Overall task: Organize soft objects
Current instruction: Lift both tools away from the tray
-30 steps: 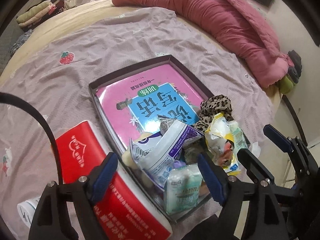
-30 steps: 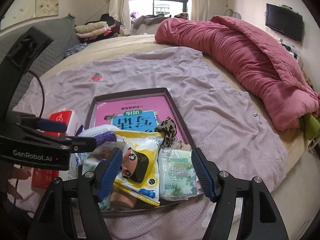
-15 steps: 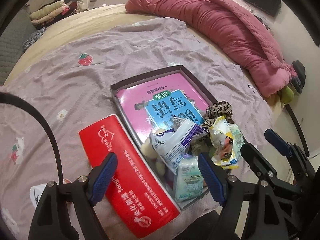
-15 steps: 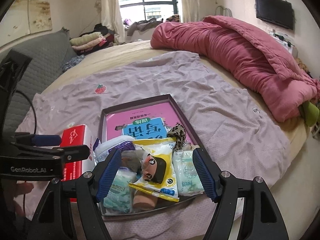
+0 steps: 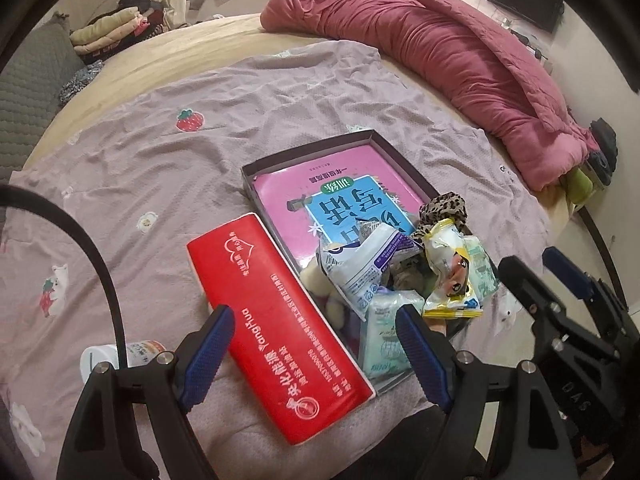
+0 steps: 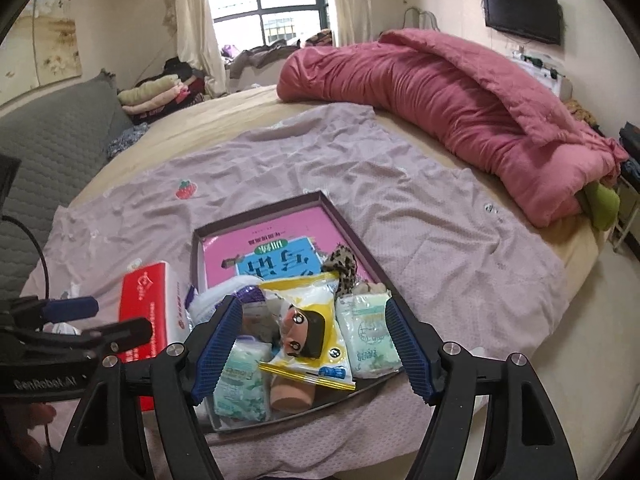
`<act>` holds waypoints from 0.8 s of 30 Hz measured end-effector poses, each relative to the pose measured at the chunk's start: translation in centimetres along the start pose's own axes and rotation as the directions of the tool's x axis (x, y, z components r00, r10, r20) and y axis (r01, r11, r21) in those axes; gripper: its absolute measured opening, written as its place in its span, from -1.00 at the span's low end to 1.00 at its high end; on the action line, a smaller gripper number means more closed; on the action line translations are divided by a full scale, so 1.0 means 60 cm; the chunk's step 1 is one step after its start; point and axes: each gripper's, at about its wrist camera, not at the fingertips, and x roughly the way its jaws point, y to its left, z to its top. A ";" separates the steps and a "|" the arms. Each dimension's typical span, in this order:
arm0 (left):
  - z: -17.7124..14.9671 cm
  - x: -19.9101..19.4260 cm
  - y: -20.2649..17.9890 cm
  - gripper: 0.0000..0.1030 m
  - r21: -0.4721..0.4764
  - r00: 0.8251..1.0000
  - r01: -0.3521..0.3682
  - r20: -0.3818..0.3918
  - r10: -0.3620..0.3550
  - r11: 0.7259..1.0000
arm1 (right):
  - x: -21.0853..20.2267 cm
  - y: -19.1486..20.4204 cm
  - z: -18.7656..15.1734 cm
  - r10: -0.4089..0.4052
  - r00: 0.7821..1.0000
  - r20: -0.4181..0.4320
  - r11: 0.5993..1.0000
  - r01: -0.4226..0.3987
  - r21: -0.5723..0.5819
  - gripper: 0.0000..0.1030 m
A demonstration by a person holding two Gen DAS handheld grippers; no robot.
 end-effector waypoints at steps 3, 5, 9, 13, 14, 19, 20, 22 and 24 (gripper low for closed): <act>-0.004 -0.012 0.003 0.60 -0.005 1.000 -0.026 0.009 0.026 1.000 | -0.023 0.011 0.008 0.006 1.000 0.029 1.000 -0.006 -0.008 0.46; -0.006 -0.024 0.007 0.60 -0.008 0.999 -0.041 0.023 0.042 0.999 | -0.036 0.017 0.012 0.011 0.999 0.047 1.000 -0.011 -0.009 0.46; -0.008 -0.047 0.019 0.59 -0.028 0.999 -0.024 0.043 0.026 0.999 | -0.066 0.035 0.019 0.013 0.997 0.082 1.000 -0.013 -0.006 0.46; -0.015 -0.080 0.034 0.60 -0.048 0.995 -0.049 0.083 0.053 0.998 | -0.099 0.058 0.019 0.032 0.994 0.106 0.999 -0.031 -0.013 0.46; -0.018 -0.091 0.039 0.60 -0.055 0.992 -0.066 0.106 0.071 0.996 | -0.106 0.064 0.019 0.035 0.993 0.111 0.999 -0.033 -0.021 0.46; -0.032 -0.131 0.067 0.59 -0.080 0.984 -0.073 0.154 0.085 0.994 | -0.144 0.091 0.007 0.039 0.989 0.144 0.999 -0.037 -0.019 0.46; -0.037 -0.136 0.072 0.59 -0.083 0.985 -0.070 0.153 0.082 0.994 | -0.151 0.095 0.004 0.041 0.988 0.150 0.999 -0.039 -0.017 0.46; -0.048 -0.145 0.080 0.59 -0.081 0.986 -0.064 0.149 0.076 0.995 | -0.163 0.104 -0.003 0.030 0.987 0.160 0.999 -0.027 -0.022 0.46; -0.060 -0.155 0.080 0.59 -0.059 0.984 -0.083 0.154 0.091 0.995 | -0.178 0.114 -0.012 0.019 0.984 0.178 0.999 -0.015 -0.028 0.46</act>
